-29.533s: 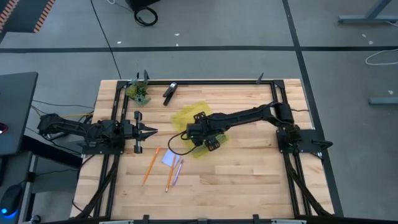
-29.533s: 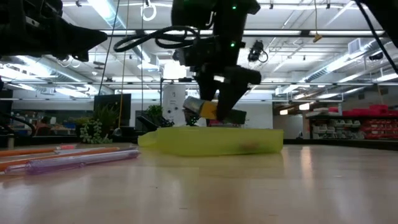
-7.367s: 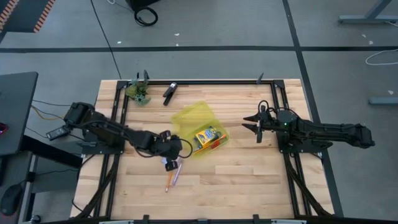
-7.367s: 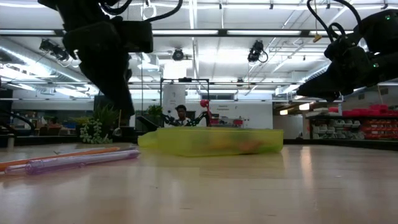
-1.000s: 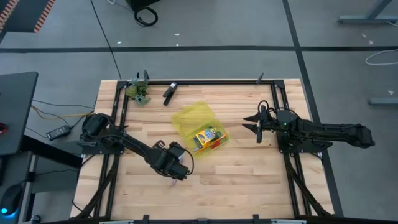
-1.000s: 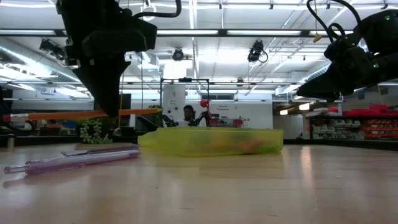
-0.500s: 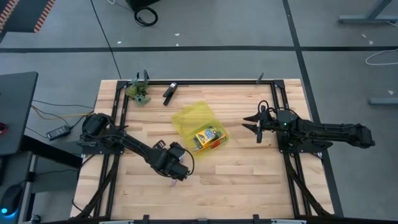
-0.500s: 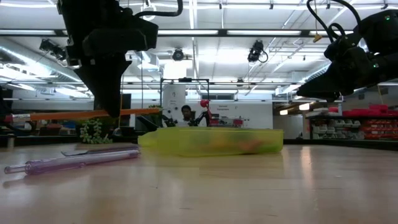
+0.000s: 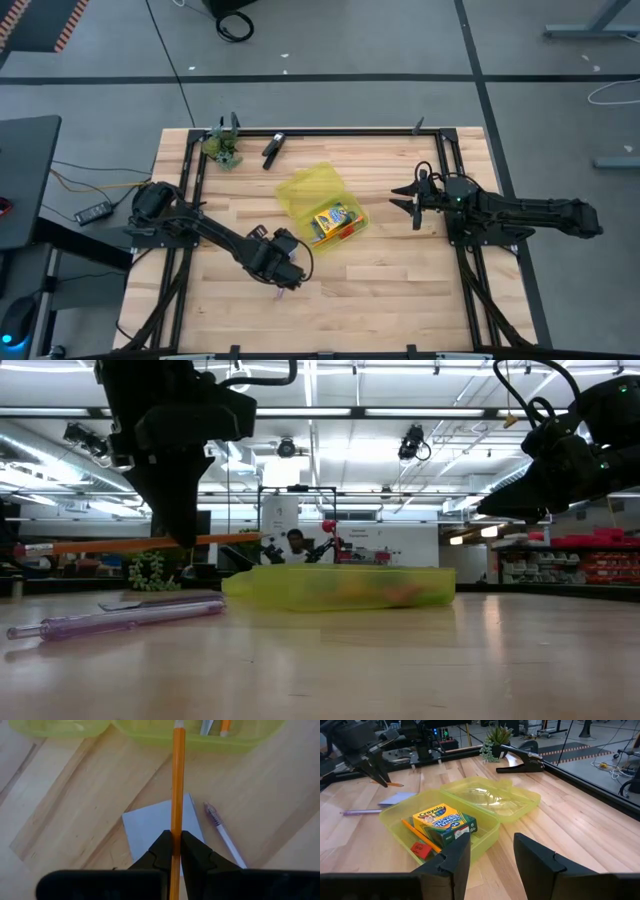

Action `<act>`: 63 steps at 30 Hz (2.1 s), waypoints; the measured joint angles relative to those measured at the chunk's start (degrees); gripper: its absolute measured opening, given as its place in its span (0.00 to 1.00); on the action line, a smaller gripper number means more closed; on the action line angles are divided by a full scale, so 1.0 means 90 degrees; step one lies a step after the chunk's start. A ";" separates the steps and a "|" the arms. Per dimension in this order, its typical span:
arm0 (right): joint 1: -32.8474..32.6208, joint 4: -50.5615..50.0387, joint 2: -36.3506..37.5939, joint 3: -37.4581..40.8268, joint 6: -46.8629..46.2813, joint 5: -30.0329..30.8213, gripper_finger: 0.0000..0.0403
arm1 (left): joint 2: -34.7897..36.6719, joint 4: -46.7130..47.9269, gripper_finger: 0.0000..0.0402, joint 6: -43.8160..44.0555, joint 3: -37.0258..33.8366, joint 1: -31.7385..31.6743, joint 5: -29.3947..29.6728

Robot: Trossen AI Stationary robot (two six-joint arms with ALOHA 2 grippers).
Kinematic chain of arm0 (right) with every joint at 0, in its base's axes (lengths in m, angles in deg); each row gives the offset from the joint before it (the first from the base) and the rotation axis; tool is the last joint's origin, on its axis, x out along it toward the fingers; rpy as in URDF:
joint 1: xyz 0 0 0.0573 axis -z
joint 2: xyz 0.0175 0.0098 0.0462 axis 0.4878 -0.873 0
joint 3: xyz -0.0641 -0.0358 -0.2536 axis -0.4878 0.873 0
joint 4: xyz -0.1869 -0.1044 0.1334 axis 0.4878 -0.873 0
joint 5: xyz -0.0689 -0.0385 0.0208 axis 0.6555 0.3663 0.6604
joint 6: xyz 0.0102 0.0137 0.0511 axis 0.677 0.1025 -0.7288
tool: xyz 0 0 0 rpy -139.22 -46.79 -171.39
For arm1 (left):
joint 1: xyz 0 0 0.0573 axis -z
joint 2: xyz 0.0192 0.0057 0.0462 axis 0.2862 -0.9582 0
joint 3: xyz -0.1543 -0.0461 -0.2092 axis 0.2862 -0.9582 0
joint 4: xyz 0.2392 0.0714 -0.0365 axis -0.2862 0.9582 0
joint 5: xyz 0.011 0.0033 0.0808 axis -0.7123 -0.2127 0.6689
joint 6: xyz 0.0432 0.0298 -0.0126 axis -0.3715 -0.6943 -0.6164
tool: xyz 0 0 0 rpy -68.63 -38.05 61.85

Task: Pack school essentials
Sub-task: Put the orange pencil into the yellow supply box

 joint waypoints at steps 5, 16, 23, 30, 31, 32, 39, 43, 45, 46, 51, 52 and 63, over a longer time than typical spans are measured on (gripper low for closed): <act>-0.0002 0.0001 0.0000 0.0000 0.0000 0.0000 0.39 | 0.0000 -0.0048 0.07 -0.0100 0.0000 -0.0026 0.0001; 0.0000 0.0001 0.0000 0.0000 0.0000 0.0002 0.39 | 0.0000 -0.0193 0.07 -0.0551 0.0000 -0.0238 0.0054; -0.0001 -0.0001 0.0000 0.0000 0.0000 0.0001 0.39 | 0.0000 -0.0452 0.07 -0.1011 0.0000 -0.0382 0.0054; -0.0001 -0.0001 0.0001 0.0000 0.0000 0.0000 0.39 | 0.0000 -0.0654 0.07 -0.1486 0.0000 -0.0532 0.0050; 0.0000 0.0001 0.0002 0.0000 0.0000 0.0000 0.39 | 0.0000 -0.0693 0.07 -0.1585 0.0000 -0.0553 0.0051; 0.0001 0.0000 0.0000 0.0000 -0.0001 0.0000 0.39 | 0.0000 -0.0744 0.07 -0.1636 0.0000 -0.0585 0.0049; 0.0000 -0.0001 0.0002 0.0000 0.0000 0.0000 0.39 | 0.0000 -0.1154 0.07 -0.2165 0.0000 -0.0914 0.0048; -0.0001 -0.0001 0.0000 0.0000 0.0000 0.0000 0.39 | 0.0000 -0.1460 0.07 -0.2485 0.0000 -0.1102 0.0046; -0.0002 0.0000 0.0000 0.0000 -0.0001 0.0001 0.39 | 0.0000 -0.1590 0.07 -0.2638 0.0000 -0.1183 0.0048; 0.0001 -0.0001 0.0002 0.0000 0.0000 0.0000 0.39 | 0.0000 -0.1651 0.07 -0.2717 0.0000 -0.1220 0.0048; -0.0002 -0.0002 0.0002 0.0000 0.0000 0.0000 0.39 | 0.0000 -0.1886 0.07 -0.3050 0.0000 -0.1405 0.0049; -0.0002 0.0001 0.0000 0.0000 0.0000 0.0000 0.39 | 0.0000 -0.1933 0.07 -0.3110 0.0000 -0.1437 0.0049; -0.0001 -0.0002 0.0002 0.0000 0.0000 0.0001 0.39 | 0.0000 -0.2754 0.07 -0.3940 0.0000 -0.1725 0.0095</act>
